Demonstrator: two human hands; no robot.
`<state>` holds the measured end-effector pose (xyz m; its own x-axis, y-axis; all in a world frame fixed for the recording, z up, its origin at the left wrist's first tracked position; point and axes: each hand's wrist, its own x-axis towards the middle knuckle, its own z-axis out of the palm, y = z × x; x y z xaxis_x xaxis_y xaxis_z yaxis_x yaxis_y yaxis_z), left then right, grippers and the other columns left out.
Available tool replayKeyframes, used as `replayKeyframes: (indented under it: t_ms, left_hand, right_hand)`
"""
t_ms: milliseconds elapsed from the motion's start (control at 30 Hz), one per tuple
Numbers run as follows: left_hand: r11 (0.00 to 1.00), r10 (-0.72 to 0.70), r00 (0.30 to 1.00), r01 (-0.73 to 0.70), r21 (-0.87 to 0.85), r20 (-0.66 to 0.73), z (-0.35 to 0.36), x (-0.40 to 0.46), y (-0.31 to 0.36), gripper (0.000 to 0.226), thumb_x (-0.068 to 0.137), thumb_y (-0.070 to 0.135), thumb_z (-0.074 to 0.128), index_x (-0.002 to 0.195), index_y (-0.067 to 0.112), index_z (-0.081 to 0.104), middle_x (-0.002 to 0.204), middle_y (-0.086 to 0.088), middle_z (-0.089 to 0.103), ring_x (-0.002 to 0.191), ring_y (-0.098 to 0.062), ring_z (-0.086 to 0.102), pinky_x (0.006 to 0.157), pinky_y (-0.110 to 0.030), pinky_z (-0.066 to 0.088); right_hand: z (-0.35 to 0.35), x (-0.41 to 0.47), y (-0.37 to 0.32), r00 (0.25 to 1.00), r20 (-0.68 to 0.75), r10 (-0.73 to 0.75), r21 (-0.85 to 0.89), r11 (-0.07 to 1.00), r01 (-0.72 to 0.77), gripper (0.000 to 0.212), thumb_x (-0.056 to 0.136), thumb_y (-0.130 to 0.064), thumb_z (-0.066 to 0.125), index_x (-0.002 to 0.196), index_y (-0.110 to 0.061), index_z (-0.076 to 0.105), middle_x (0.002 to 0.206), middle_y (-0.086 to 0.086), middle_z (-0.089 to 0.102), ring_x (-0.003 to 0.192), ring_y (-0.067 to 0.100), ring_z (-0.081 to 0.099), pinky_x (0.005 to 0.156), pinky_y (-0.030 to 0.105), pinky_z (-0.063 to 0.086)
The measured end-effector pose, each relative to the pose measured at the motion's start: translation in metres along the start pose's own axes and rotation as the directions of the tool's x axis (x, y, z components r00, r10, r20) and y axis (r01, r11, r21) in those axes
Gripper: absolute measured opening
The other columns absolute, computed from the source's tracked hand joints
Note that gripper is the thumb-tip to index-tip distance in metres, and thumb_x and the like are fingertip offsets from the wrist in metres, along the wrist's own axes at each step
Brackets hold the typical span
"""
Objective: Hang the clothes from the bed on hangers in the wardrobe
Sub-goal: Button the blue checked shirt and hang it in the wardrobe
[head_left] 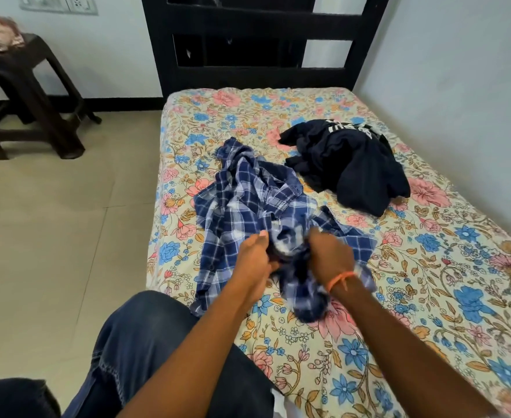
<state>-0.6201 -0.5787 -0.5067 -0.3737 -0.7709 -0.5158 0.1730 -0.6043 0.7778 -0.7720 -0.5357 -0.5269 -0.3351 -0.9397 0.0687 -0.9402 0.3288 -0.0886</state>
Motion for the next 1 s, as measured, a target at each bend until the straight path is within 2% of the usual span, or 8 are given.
replayKeyframes:
  t_ms: [167,300,367,500,600,767,900,1000]
  left_hand:
    - [0.999,0.046,0.993,-0.045,-0.011,0.104,0.035,0.003,0.013,0.033,0.108,0.02,0.033,0.12,-0.005,0.051,0.098,-0.019,0.067,0.082,-0.024,0.067,0.083,-0.039,0.058]
    - [0.955,0.034,0.999,-0.027,0.295,-0.021,0.031,0.003,-0.004,0.025,0.107,0.019,0.035,0.109,0.003,0.054,0.101,-0.017,0.067,0.073,-0.02,0.066,0.066,-0.03,0.059]
    - [0.807,0.143,0.987,-0.074,0.586,-0.072,0.005,0.004,-0.019,0.018,0.103,0.015,0.044,0.096,0.005,0.057,0.094,-0.014,0.066,0.069,-0.017,0.061,0.054,-0.028,0.052]
    - [0.421,0.473,0.881,-0.24,0.874,0.014,-0.06,-0.01,-0.028,0.014,0.092,0.004,0.051,0.082,0.005,0.06,0.084,-0.013,0.064,0.074,-0.026,0.059,0.071,-0.046,0.052]
    - [0.155,0.637,0.771,-0.108,0.982,-0.016,-0.106,-0.013,-0.016,0.012,0.088,0.013,0.058,0.099,0.011,0.064,0.103,-0.009,0.062,0.091,-0.029,0.055,0.074,-0.044,0.049]
    - [0.08,0.384,0.901,0.186,0.979,-0.202,-0.119,-0.01,-0.01,0.036,0.092,0.029,0.056,0.121,0.01,0.046,0.122,-0.01,0.051,0.11,-0.032,0.054,0.086,-0.044,0.044]
    - [0.214,0.427,0.895,0.039,0.976,-0.129,-0.119,0.004,-0.014,0.032,0.094,0.03,0.056,0.115,0.006,0.05,0.118,-0.013,0.05,0.103,-0.031,0.054,0.082,-0.044,0.049]
    - [0.152,0.541,0.84,-0.046,0.987,-0.044,-0.12,0.013,-0.013,0.022,0.093,0.018,0.056,0.111,0.006,0.051,0.112,-0.012,0.052,0.098,-0.029,0.05,0.076,-0.043,0.049]
  right_hand:
    - [-0.077,0.052,0.034,0.919,-0.344,0.192,0.01,0.98,-0.201,0.031,0.092,0.004,0.049,0.12,-0.007,0.042,0.106,0.019,0.062,0.084,0.047,0.065,0.059,0.043,0.041]
    - [-0.046,0.015,0.004,0.973,-0.089,0.213,-0.042,0.975,-0.217,0.038,0.092,-0.004,0.057,0.124,-0.008,0.037,0.109,0.013,0.063,0.087,0.036,0.066,0.064,0.038,0.048]
    - [0.001,-0.022,-0.014,0.972,0.121,0.203,0.047,0.977,-0.21,0.039,0.09,-0.012,0.063,0.118,-0.014,0.036,0.103,0.009,0.065,0.081,0.031,0.065,0.065,0.039,0.053]
    - [0.038,-0.075,-0.042,0.922,0.366,0.125,0.066,0.985,-0.159,0.024,0.092,-0.015,0.059,0.114,-0.013,0.052,0.098,0.007,0.064,0.083,0.028,0.066,0.068,0.037,0.056]
    - [0.019,-0.074,-0.049,0.909,0.406,0.091,0.241,0.949,-0.202,0.012,0.092,-0.024,0.066,0.094,-0.015,0.058,0.087,0.0,0.062,0.081,0.021,0.065,0.072,0.036,0.057]
    - [-0.008,-0.042,-0.058,0.775,0.629,-0.057,0.689,0.503,-0.522,0.039,0.086,-0.042,0.073,0.109,-0.011,0.067,0.111,0.018,0.069,0.101,0.039,0.067,0.083,0.044,0.058]
    - [-0.003,-0.035,-0.062,0.672,0.728,-0.136,0.651,-0.168,-0.74,0.031,0.098,-0.015,0.055,0.12,0.004,0.064,0.102,0.026,0.068,0.072,0.031,0.065,0.057,0.036,0.057]
    - [0.001,-0.048,-0.059,0.665,0.723,-0.186,0.664,-0.078,-0.744,0.028,0.096,-0.001,0.054,0.122,0.001,0.061,0.11,0.022,0.068,0.082,0.025,0.068,0.061,0.032,0.057]
